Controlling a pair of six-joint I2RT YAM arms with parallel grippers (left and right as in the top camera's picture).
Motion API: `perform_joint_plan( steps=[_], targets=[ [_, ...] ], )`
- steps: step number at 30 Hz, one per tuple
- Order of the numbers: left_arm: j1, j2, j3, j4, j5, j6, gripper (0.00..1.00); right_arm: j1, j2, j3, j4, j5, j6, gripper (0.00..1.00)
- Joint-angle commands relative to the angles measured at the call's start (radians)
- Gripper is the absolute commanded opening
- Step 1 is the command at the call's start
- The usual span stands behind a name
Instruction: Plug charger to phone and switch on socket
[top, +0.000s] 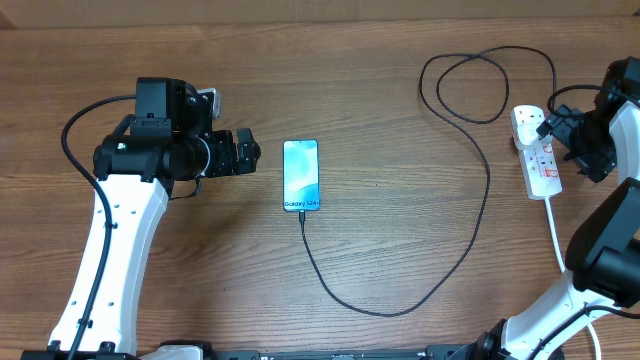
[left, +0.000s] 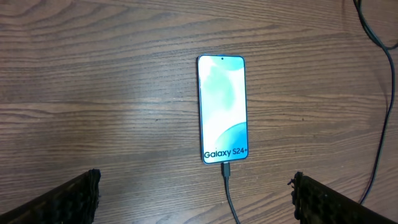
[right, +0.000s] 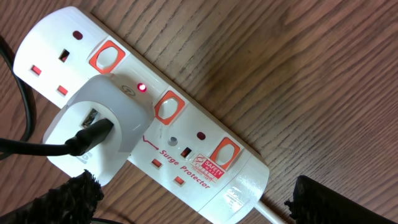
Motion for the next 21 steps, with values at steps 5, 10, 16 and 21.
perform_joint_plan(
  steps=[5, 10, 16, 21],
  targets=[
    [0.005, -0.029, 0.000, 0.002, -0.010, -0.003, 0.99, 0.005, -0.023, 0.021, 0.003, 0.006, -0.004, 1.00],
    [0.005, -0.043, 0.000, 0.002, -0.010, -0.003, 1.00, 0.005, -0.023, 0.021, 0.003, 0.006, -0.004, 1.00],
    [0.005, -0.052, 0.000, 0.002, -0.010, -0.003, 1.00, 0.005, -0.023, 0.021, 0.002, 0.006, -0.004, 1.00],
    [0.005, -0.071, -0.001, -0.004, -0.045, 0.001, 1.00, 0.005, -0.023, 0.021, 0.003, 0.006, -0.004, 1.00]
  ],
)
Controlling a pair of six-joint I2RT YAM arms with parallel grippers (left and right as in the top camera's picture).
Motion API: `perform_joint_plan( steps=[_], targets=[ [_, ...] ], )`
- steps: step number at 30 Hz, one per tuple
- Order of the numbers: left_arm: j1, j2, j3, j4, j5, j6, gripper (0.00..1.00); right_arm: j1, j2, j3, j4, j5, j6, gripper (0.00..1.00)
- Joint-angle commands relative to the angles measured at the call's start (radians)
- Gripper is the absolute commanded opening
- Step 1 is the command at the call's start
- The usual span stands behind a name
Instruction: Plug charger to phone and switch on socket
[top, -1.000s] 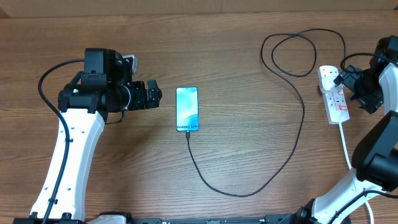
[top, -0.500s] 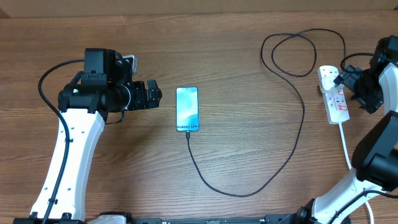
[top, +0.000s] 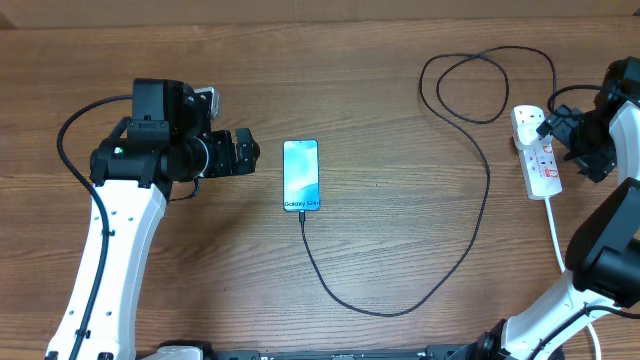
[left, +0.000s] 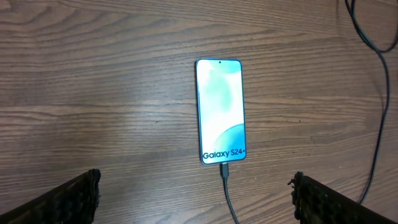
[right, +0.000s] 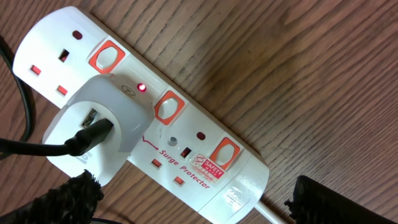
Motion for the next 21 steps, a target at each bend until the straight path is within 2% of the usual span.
perform_joint_plan(
  steps=[1, 8, 13, 17, 21],
  targets=[
    [0.005, -0.046, -0.002, -0.002, -0.048, 0.001, 1.00, 0.005, -0.023, 0.021, 0.003, 0.007, -0.004, 1.00],
    [0.005, -0.060, -0.012, -0.001, -0.101, 0.026, 1.00, 0.005, -0.023, 0.021, 0.003, 0.007, -0.003, 1.00],
    [0.005, -0.090, -0.101, 0.082, -0.122, 0.070, 0.99, 0.005, -0.023, 0.021, 0.003, 0.007, -0.004, 1.00],
    [0.005, -0.150, -0.281, 0.307, -0.095, 0.069, 1.00, 0.005, -0.023, 0.021, 0.003, 0.007, -0.003, 1.00],
    [0.005, -0.208, -0.539, 0.665, 0.003, 0.069, 1.00, 0.005, -0.023, 0.021, 0.003, 0.007, -0.003, 1.00]
  ],
)
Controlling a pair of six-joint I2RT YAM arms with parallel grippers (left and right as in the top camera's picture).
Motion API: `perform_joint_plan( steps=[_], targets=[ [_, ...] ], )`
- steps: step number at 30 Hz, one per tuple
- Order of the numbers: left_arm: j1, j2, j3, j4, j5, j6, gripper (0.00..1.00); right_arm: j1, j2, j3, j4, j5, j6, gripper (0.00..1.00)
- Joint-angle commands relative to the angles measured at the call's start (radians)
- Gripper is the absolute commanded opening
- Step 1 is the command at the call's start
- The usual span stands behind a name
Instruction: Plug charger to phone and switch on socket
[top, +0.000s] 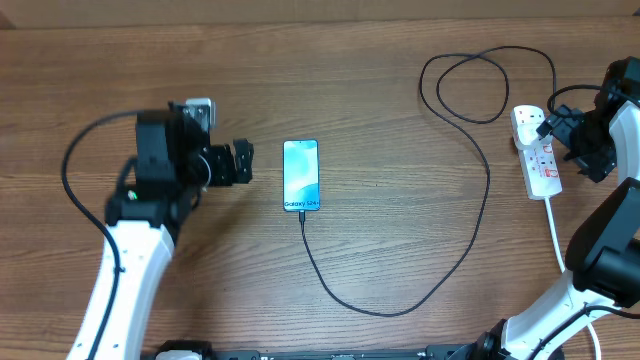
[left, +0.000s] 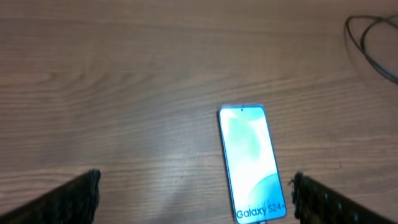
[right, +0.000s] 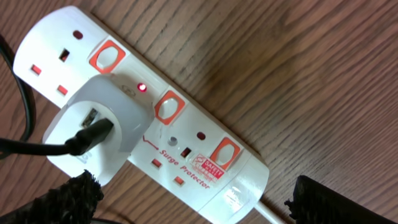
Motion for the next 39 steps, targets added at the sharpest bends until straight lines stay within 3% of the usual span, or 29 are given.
perform_joint_plan(
  steps=[1, 5, 8, 22, 32, 39],
  targets=[
    [0.004, -0.056, -0.195, 0.207, 0.097, 0.020, 1.00, 0.005, -0.023, 0.021, 0.002, 0.007, -0.001, 1.00],
    [0.004, -0.099, -0.423, 0.568, 0.173, 0.020, 0.99, 0.005, -0.023, 0.021, 0.002, 0.007, -0.001, 1.00],
    [0.004, -0.128, -0.535, 0.710, 0.180, 0.020, 1.00, 0.005, -0.023, 0.021, 0.002, 0.007, -0.001, 1.00],
    [0.004, -0.282, -0.683, 0.733, 0.135, 0.021, 0.99, 0.005, -0.023, 0.021, 0.002, 0.007, -0.001, 1.00],
    [0.004, -0.446, -0.888, 0.949, 0.127, -0.008, 1.00, 0.005, -0.023, 0.021, 0.002, 0.007, -0.001, 1.00],
    [0.004, -0.555, -0.884, 0.836, 0.104, -0.006, 1.00, 0.005, -0.023, 0.021, 0.003, 0.007, -0.001, 1.00]
  ],
)
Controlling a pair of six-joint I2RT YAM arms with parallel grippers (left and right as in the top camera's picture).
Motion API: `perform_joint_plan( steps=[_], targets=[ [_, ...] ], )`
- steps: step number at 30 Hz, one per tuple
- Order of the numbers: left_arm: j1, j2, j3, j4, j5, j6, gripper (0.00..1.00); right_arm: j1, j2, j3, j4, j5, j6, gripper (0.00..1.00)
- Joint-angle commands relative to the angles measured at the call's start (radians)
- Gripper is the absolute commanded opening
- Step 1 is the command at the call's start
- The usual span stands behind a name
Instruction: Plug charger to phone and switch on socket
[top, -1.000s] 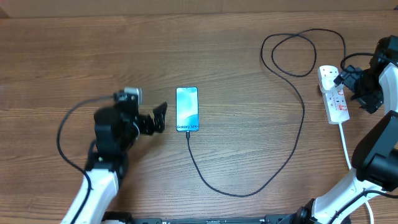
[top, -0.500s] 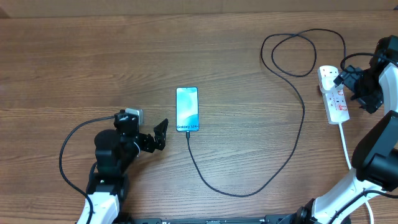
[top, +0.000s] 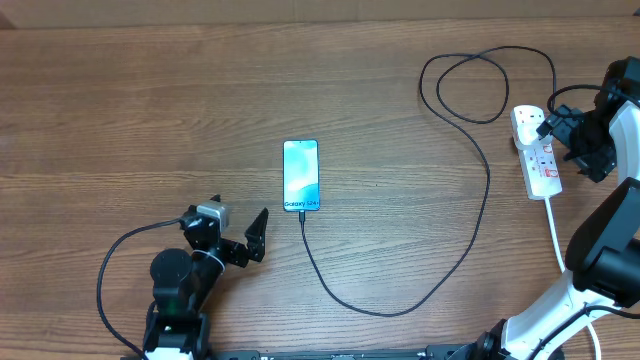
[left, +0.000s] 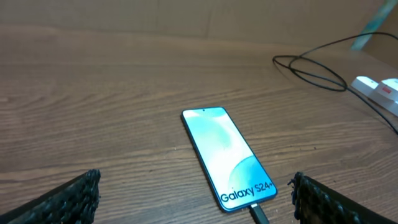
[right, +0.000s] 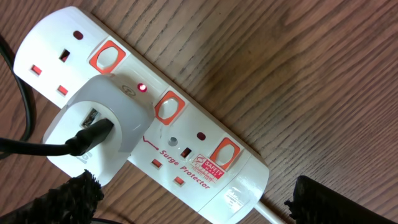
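The phone (top: 301, 175) lies face up mid-table with its screen lit, and the black charger cable (top: 470, 230) is plugged into its near end (left: 256, 213). My left gripper (top: 253, 238) is open and empty near the front edge, left of and nearer than the phone (left: 227, 158). The white power strip (right: 186, 143) lies at the far right. The charger plug (right: 99, 130) sits in it, with a red light (right: 142, 88) lit. My right gripper (right: 196, 205) hovers open over the strip, holding nothing.
The cable loops (top: 487, 75) across the table's back right and trails forward in a wide curve. The strip's white lead (top: 555, 235) runs toward the front edge beside the right arm. Bare wooden tabletop (top: 120, 90) lies to the left.
My left arm has drawn back from the phone's left side to the near table edge, and its camera now sees the phone at a low angle. The right arm, phone and strip are unchanged.
At the oldest moment the cable was in the phone, the strip's red light was lit, and my open left gripper stood just left of the phone. It stayed there, then sat slightly farther back, and is now at the front edge. The right gripper stayed over the strip throughout.
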Motion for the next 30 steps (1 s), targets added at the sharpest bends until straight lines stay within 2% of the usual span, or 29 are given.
perform_joint_plan(
  steps=[1, 6, 15, 24, 30],
  targets=[
    [0.004, -0.062, -0.006, -0.040, -0.027, -0.008, 1.00, 0.005, -0.023, 0.021, 0.002, 0.006, -0.001, 1.00],
    [0.004, -0.151, -0.006, -0.129, -0.038, -0.007, 1.00, 0.005, -0.023, 0.021, 0.002, 0.006, -0.001, 1.00],
    [0.004, -0.535, -0.006, -0.522, -0.174, -0.006, 0.99, 0.005, -0.023, 0.021, 0.002, 0.006, -0.001, 1.00],
    [0.004, -0.731, -0.007, -0.539, -0.278, 0.145, 0.99, 0.005, -0.023, 0.021, 0.002, 0.006, -0.002, 1.00],
    [0.045, -0.729, -0.007, -0.542, -0.340, 0.183, 0.99, 0.005, -0.023, 0.021, 0.002, 0.006, -0.002, 1.00]
  ],
)
